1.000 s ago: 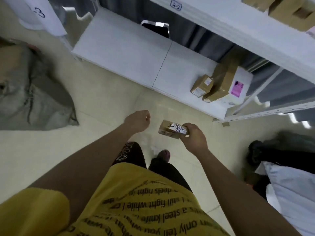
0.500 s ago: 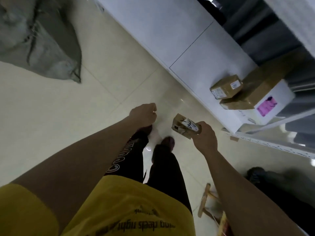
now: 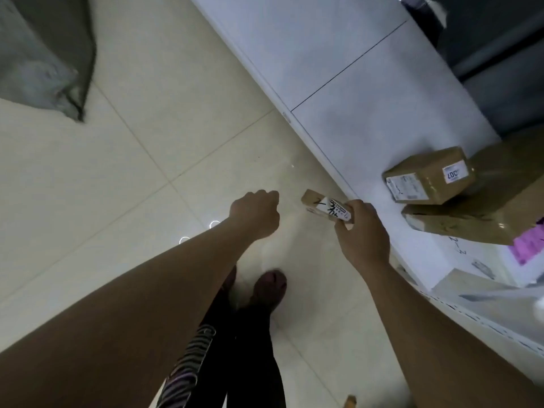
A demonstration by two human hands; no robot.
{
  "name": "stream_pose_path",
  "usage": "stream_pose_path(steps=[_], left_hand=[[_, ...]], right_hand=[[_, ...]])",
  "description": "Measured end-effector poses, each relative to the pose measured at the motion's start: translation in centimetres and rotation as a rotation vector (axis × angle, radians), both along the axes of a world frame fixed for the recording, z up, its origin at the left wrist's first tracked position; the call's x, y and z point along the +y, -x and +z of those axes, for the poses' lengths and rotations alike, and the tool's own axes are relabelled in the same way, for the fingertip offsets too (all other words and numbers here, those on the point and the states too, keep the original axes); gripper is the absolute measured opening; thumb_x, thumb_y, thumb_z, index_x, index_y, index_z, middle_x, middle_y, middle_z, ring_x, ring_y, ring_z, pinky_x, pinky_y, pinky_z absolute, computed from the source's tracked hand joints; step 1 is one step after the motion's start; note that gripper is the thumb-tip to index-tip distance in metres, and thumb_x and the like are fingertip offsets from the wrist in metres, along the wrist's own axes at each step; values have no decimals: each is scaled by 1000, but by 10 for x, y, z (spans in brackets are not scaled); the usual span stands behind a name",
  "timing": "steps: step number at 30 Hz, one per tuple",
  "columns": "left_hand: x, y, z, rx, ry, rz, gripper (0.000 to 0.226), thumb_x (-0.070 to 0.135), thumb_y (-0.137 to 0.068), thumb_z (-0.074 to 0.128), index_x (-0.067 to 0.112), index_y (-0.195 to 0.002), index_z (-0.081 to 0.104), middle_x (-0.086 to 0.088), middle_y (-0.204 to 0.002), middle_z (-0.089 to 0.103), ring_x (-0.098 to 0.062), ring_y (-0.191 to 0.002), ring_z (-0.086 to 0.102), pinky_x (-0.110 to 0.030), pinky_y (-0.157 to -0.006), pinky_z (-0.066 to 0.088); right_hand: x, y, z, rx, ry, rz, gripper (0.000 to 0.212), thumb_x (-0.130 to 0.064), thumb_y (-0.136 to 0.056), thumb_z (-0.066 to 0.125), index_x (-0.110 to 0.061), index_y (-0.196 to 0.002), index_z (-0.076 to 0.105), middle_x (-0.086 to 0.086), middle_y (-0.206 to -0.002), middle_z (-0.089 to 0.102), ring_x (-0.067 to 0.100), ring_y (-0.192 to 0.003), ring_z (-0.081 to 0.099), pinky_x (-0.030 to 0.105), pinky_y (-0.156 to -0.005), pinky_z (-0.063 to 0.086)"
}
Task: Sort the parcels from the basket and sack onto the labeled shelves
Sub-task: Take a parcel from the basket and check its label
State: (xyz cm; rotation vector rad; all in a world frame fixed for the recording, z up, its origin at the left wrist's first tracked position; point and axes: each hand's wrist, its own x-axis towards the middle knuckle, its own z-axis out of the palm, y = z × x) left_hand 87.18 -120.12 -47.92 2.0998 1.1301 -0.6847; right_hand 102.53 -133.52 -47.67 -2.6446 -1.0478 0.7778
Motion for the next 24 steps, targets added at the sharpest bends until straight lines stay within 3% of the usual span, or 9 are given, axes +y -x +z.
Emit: stream_pose_path(steps=[6, 10, 13, 15, 18, 21, 24], left_hand=[[9, -39, -74, -92, -87, -21, 36, 12, -94, 39, 14, -130, 47, -7, -128, 50, -28, -118, 46, -38, -91, 43], [23, -71, -126, -204, -198, -32, 39, 10, -93, 40, 13, -131, 45, -9, -130, 47, -28, -118, 44, -39, -88, 43], [34, -101, -169, -295, -291, -84, 44, 10, -92, 42, 13, -136, 41, -9, -135, 44, -29, -123, 41, -38, -92, 41], [41, -121, -199, -374, -382, -147, 49, 9, -91, 43, 14, -139, 39, -9, -140, 42, -29, -128, 37, -38, -98, 37], [53, -150, -241, -565, -481, -246, 55, 8, -86, 47, 13, -140, 41, -10, -144, 39, -31, -134, 32, -41, -108, 30], [56, -175, -269, -840, -513, -459, 56, 12, -74, 35, 6, -127, 52, -17, -133, 50, -37, -126, 43, -47, -104, 38], [51, -189, -287, -912, -528, -714, 68, 15, -64, 29, 6, -126, 56, -12, -127, 55, -29, -120, 46, -36, -102, 34]], right_hand=[[13, -34, -86, -196, -227, -7, 29, -12, -84, 69, -6, -112, 62, 11, -111, 60, 31, -98, 58, 29, -70, 40], [20, -56, -142, -417, -344, 47, 31, -10, -75, 75, -5, -103, 62, 15, -104, 58, 35, -90, 56, 36, -64, 47], [24, -75, -190, -586, -349, 52, 36, -7, -65, 80, -6, -95, 61, 16, -97, 59, 32, -90, 50, 40, -69, 47], [27, -86, -223, -668, -373, 76, 32, -12, -66, 77, -6, -93, 61, 15, -97, 60, 30, -97, 46, 40, -76, 45], [33, -104, -268, -722, -415, 144, 25, -15, -72, 66, -4, -93, 59, 16, -104, 63, 35, -104, 55, 42, -86, 47], [36, -116, -292, -786, -373, 93, 45, -7, -57, 79, -8, -95, 55, 13, -104, 63, 30, -98, 51, 39, -74, 48], [35, -120, -298, -791, -386, 42, 50, -10, -56, 79, -8, -101, 58, 11, -105, 63, 32, -98, 54, 40, -76, 48]])
